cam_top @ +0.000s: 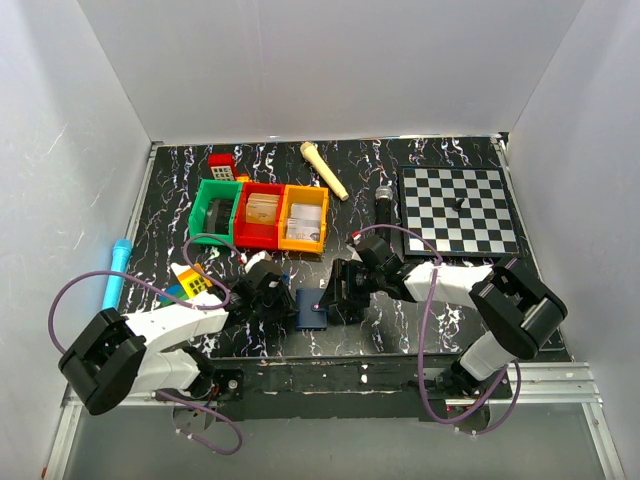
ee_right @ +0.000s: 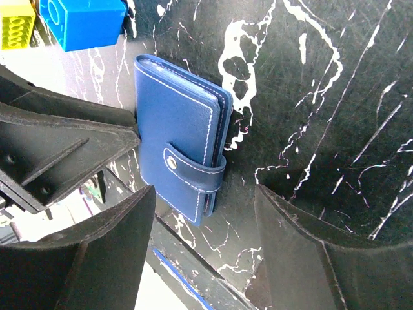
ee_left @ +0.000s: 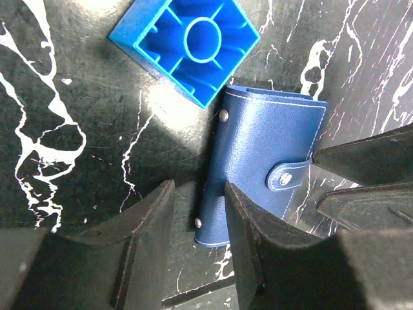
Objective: Take the credit cards out of the card holder
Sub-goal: Pick up the card holder from the center of the board.
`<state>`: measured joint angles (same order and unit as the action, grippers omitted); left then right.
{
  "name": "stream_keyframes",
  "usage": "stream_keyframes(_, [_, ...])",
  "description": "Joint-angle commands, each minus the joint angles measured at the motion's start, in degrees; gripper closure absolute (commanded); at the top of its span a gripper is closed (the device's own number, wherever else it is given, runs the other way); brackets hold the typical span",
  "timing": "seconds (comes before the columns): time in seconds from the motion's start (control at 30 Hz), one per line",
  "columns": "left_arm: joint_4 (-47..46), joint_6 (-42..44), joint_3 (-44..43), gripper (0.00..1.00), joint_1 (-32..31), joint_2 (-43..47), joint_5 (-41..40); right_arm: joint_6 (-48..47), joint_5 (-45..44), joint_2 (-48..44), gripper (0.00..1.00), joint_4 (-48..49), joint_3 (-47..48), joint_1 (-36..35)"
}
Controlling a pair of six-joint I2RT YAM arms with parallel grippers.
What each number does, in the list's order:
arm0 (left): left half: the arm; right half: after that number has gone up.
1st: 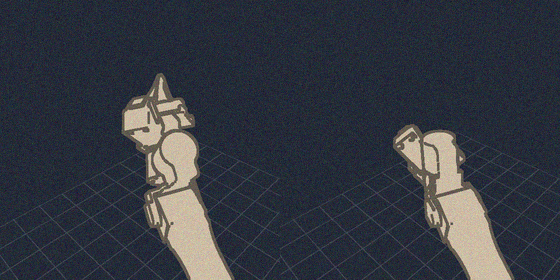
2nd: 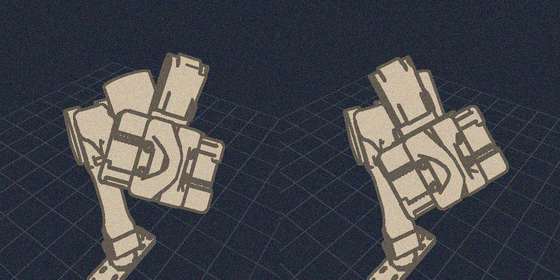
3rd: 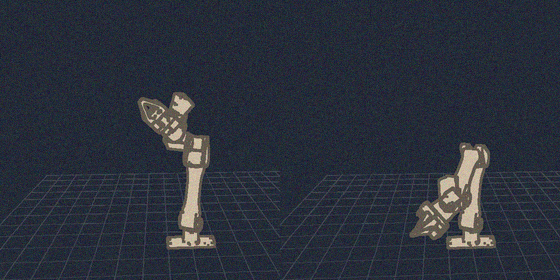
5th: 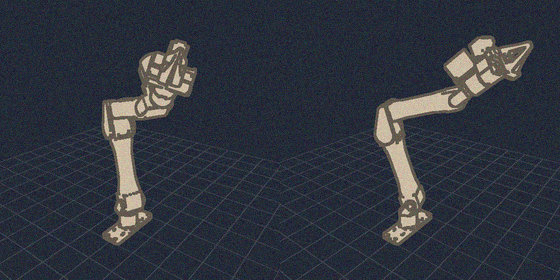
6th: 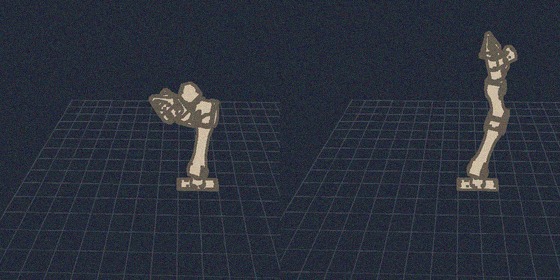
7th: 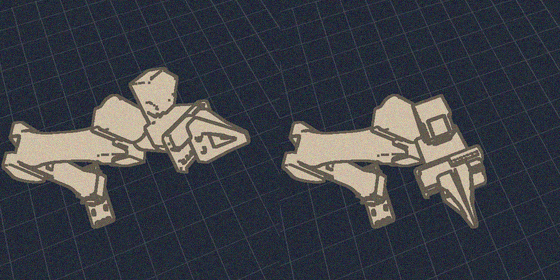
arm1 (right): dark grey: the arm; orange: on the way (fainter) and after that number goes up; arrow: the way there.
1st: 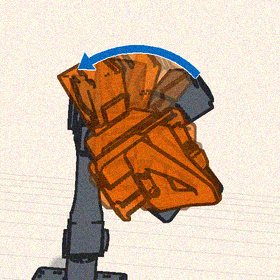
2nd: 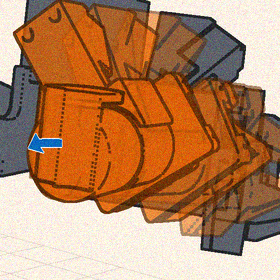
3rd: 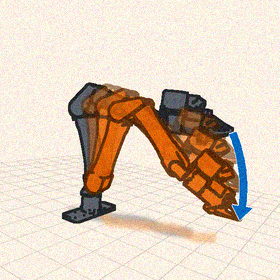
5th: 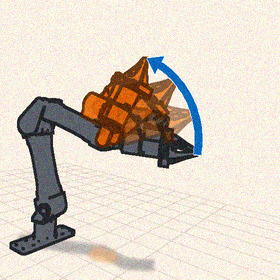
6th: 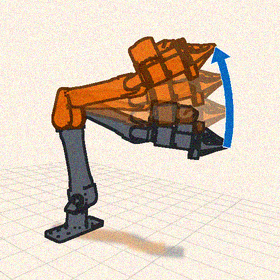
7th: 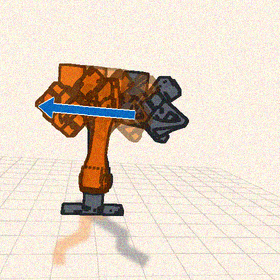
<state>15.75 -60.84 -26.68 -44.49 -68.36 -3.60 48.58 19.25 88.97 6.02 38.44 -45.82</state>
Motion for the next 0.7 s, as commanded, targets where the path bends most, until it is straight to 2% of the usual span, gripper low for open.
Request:
stream_keyframes(0.0, [-1.8,0.1,0.4,0.64,-0.3,-1.1,0.2,1.3,-0.3,0.2,0.30,2.2,-0.3,0.0])
stream_keyframes(0.3, [-2.9,0.5,0.7,0.68,-0.3,-2.1,1.0,0.0,-3.0,1.5,0.30,-0.2,2.5,2.4])
stream_keyframes(0.53, [-3.7,0.5,1.5,0.69,-0.3,-2.6,1.8,-1.0,-0.4,5.3,0.39,0.9,4.6,2.5])
stream_keyframes(0.67, [-3.9,0.4,1.5,0.70,-0.3,-2.7,2.2,-1.0,0.1,4.3,0.36,0.6,3.5,2.5])
